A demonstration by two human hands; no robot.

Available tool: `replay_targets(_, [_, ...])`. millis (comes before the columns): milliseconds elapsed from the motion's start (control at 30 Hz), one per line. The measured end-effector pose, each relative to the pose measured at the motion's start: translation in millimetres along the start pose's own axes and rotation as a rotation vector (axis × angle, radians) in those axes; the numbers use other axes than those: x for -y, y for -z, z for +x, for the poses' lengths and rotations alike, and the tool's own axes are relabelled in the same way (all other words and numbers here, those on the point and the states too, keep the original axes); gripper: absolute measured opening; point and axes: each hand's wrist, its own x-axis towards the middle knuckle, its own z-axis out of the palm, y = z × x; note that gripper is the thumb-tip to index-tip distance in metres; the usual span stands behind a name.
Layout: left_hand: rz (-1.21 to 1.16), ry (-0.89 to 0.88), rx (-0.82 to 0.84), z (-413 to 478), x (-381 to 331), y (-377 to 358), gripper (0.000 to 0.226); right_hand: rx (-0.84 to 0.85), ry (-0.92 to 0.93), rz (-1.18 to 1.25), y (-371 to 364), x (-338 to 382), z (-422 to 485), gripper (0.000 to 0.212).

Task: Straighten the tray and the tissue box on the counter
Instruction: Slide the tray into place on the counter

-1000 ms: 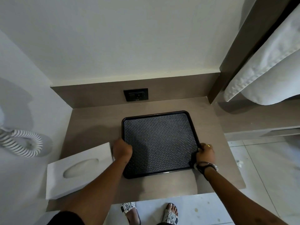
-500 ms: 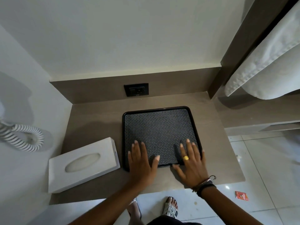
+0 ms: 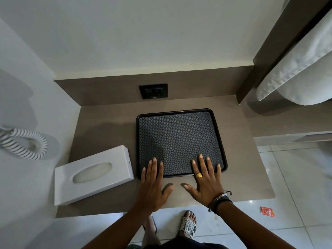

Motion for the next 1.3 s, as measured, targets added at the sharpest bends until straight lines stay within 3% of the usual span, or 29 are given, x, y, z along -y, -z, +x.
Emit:
replay_targets(433, [-0.018,0.085,-0.002,59.1,16.4,19.7,0.088,-0.006,-0.012,0.017,11.5,-0.1,70.2,0.091])
replay_targets(933, [-0.051,0.042,0.004,70.3,19.5,35.6,0.092,-0.043,0.023,0.005,24.2,2.8,76.8,0.086])
replay_targets(1033, [-0.172,-0.005,-0.110,60.6,11.2,52.6,0.089,-0.120,0.103,0.055,28.8,11.3,64.1,0.084])
replay_targets(1133, [-0.250,-0.039,-0.211,45.5,25.8,74.3,0.090,-0.136,0.302,0.084,21.2,33.3,45.5,0.082])
replay_targets(1300, [0.033,-0.005,-0.013,23.6,106.8,119.8,0.131,0.044,0.487,0.002,1.1,73.1,37.3,0.085])
